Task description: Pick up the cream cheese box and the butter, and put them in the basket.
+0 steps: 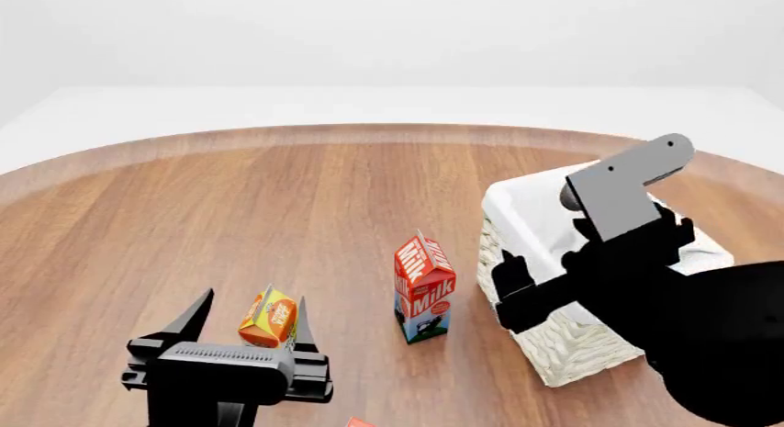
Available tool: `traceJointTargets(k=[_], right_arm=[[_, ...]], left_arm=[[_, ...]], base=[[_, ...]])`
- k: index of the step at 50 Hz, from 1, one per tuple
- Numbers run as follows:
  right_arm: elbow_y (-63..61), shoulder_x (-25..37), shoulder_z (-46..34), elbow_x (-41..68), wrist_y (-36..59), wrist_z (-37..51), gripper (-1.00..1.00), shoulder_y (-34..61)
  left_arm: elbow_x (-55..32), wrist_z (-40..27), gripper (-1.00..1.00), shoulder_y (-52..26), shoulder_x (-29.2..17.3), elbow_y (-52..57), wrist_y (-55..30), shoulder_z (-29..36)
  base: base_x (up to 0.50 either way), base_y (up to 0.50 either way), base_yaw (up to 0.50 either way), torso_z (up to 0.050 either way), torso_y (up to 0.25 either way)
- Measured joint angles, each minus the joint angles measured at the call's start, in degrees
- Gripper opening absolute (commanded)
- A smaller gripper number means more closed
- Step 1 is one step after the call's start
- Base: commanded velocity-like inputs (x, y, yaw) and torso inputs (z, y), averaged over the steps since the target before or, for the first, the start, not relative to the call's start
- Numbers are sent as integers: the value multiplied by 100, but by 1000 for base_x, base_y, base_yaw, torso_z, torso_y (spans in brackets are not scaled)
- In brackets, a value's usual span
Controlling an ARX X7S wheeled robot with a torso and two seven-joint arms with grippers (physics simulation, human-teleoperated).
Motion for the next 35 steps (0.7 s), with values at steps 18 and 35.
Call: traceJointTargets(k=[18, 35], right_arm=[[-1202, 235, -53, 32, 132, -782, 100, -405], [-1939, 360, -180, 77, 246, -1345, 100, -651]], left_arm=[[-10, -23, 100, -20, -17, -4, -2, 36], [-19, -35, 100, -33, -29, -32, 22, 69]], base=[[0, 0, 0, 0, 0], [0, 0, 0, 0, 0]])
